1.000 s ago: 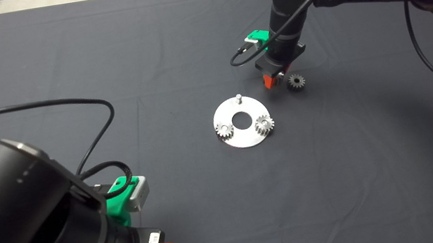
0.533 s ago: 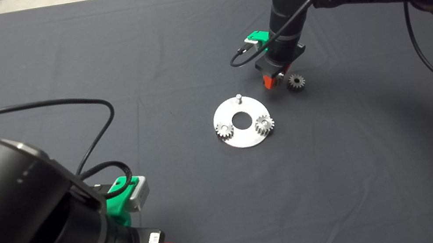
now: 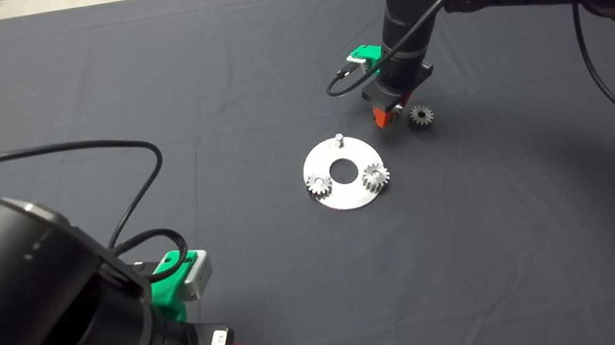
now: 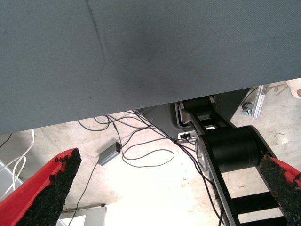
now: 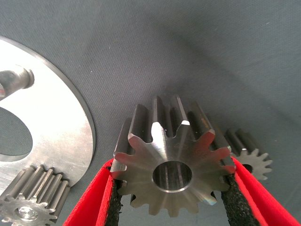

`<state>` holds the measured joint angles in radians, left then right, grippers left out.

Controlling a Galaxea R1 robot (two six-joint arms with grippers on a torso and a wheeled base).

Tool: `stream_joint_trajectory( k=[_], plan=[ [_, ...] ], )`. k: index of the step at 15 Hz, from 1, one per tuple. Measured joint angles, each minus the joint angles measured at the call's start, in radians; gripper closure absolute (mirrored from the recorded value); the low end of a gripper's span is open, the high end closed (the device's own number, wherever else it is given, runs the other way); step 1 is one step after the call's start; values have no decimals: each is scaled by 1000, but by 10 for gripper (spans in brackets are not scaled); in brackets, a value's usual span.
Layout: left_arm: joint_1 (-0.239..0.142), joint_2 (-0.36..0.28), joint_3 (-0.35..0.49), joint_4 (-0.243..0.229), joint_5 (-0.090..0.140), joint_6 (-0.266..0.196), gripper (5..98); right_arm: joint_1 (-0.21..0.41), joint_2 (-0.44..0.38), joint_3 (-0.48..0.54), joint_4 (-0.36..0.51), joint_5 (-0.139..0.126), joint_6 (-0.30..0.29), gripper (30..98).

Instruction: Remove an incorrectly installed larger gear and replace it with the correct smaller gear

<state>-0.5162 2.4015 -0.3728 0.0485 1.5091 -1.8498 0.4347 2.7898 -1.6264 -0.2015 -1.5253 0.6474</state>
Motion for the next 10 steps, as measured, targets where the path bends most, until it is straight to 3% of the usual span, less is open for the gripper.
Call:
stream_joint_trajectory(
  k=[10],
  plan=[
    [0, 0, 0, 0, -1, 0, 55, -24, 1, 0, 0, 0, 0, 814]
  ],
)
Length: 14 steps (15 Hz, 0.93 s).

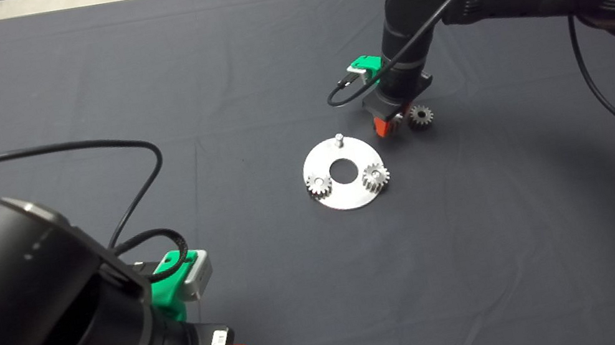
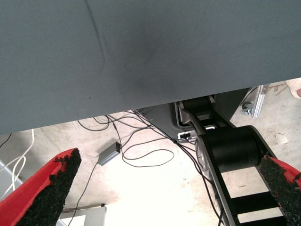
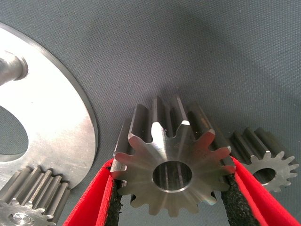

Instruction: Remove an incorrectly installed larger gear and replace it with the correct smaller gear

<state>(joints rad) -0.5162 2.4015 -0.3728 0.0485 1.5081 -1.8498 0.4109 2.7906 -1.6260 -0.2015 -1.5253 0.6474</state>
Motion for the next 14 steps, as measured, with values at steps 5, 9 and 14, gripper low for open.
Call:
stream_joint_trajectory(
  k=[5, 9, 14],
  plan=[
    [0, 0, 0, 0, 0, 0, 55, -4, 4, 0, 0, 1, 0, 815],
    [0, 0, 0, 0, -1, 0, 55, -16, 4, 0, 0, 0, 0, 814],
    [0, 0, 0, 0, -1, 0, 55, -20, 4, 0, 0, 1, 0, 814]
  ],
)
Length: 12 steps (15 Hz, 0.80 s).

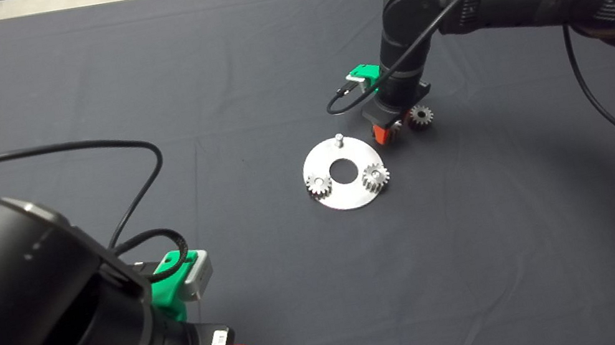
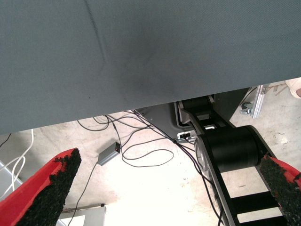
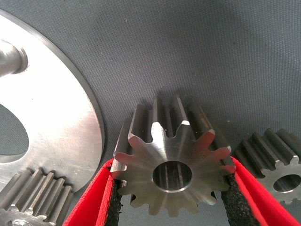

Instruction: Remove an incorrectly installed larger gear and replace it with the correct smaller gear

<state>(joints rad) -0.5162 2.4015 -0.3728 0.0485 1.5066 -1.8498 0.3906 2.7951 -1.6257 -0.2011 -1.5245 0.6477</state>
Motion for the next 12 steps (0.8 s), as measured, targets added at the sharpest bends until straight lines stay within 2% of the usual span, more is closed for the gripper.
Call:
stream_joint_trajectory(
  k=[10, 12],
  plan=[
    [0, 0, 0, 0, 0, 0, 55, 0, 0, 0, 0, 0, 0, 807],
    [0, 0, 0, 0, 0, 0, 55, 0, 0, 0, 0, 1, 0, 789]
  ],
)
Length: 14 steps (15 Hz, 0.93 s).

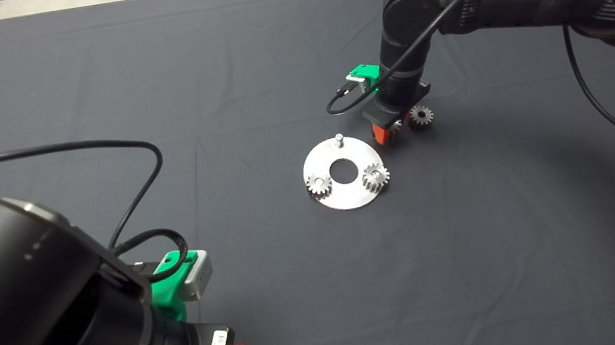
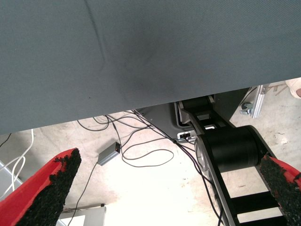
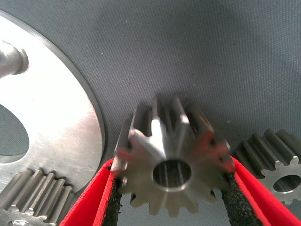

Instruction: Remove an incorrectly installed larger gear and replace it with the correct smaller gear

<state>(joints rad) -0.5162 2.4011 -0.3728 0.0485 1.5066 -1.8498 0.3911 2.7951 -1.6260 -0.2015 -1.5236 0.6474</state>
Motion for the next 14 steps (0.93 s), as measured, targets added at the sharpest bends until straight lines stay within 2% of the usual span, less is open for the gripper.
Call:
stream_joint_trajectory(
  k=[5, 6, 10, 12, 14],
  plan=[
    [0, 0, 0, 0, 0, 0, 55, 7, 0, 2, 1, -2, 0, 758],
    [0, 0, 0, 0, 0, 0, 55, 8, 0, 2, 1, -2, 0, 715],
    [0, 0, 0, 0, 0, 0, 55, 19, 0, 17, 2, -3, 0, 669],
    [0, 0, 0, 0, 0, 0, 55, 68, -2, 22, 17, -2, 0, 658],
    [0, 0, 0, 0, 0, 0, 55, 186, -12, 26, 44, -1, 0, 604]
  ],
)
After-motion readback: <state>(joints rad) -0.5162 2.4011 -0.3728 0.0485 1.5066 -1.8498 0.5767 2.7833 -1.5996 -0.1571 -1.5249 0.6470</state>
